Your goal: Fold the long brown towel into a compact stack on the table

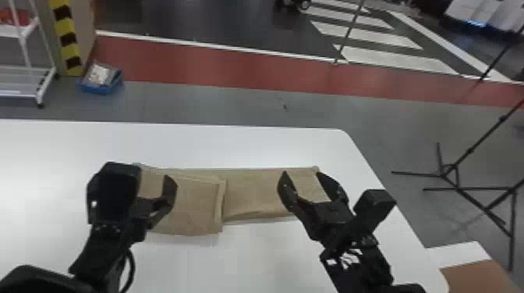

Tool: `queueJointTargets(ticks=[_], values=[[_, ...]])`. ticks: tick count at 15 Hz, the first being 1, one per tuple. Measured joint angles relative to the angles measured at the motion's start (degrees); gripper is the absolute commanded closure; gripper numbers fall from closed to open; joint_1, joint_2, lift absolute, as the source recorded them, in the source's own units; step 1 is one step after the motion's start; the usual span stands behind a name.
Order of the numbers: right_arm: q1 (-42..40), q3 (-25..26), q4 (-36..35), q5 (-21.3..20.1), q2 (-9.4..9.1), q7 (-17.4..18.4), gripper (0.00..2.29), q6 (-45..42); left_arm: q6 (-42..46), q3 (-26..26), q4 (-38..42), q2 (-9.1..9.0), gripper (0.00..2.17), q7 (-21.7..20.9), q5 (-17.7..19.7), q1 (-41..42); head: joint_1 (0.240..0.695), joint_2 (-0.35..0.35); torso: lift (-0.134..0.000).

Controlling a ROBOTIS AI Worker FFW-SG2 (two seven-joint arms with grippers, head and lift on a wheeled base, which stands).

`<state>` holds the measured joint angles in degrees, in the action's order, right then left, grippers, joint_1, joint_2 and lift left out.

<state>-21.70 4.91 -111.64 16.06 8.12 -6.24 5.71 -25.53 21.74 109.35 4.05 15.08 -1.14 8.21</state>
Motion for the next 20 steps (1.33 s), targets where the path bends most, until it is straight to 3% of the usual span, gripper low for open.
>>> queueJointTargets(ticks=[2,4,9,16,20], values=[[3.89,-3.35,2.84,-2.60,-0.73,0.00,0.18,4.29,7.18,-6.17,-0.02,2.13,0.14,-0.52,1.23,2.63,0.695,-0.107,-0.112],[6.60,-5.20,4.88,-4.53,-1.71,0.00,0.22,8.01,10.36,-9.61,-0.10,3.00,0.14,-1.35,2.08,4.01,0.695,-0.045,-0.112],[10.36,-9.23,8.84,-6.56,-2.58,1.25,0.50,14.70,13.81,-10.49,-2.19,4.49,0.14,-2.30,2.81,5.16,0.695,0.009,-0.112],[12.68,-16.63,9.84,-9.78,-2.62,1.23,0.51,21.15,16.70,-10.50,-4.98,4.57,0.15,-3.13,2.83,5.28,0.695,0.083,-0.112],[13.61,-18.06,10.69,-10.85,-2.76,1.26,0.96,23.34,17.63,-10.50,-5.29,4.57,0.15,-3.13,2.83,5.58,0.695,0.100,-0.112]])
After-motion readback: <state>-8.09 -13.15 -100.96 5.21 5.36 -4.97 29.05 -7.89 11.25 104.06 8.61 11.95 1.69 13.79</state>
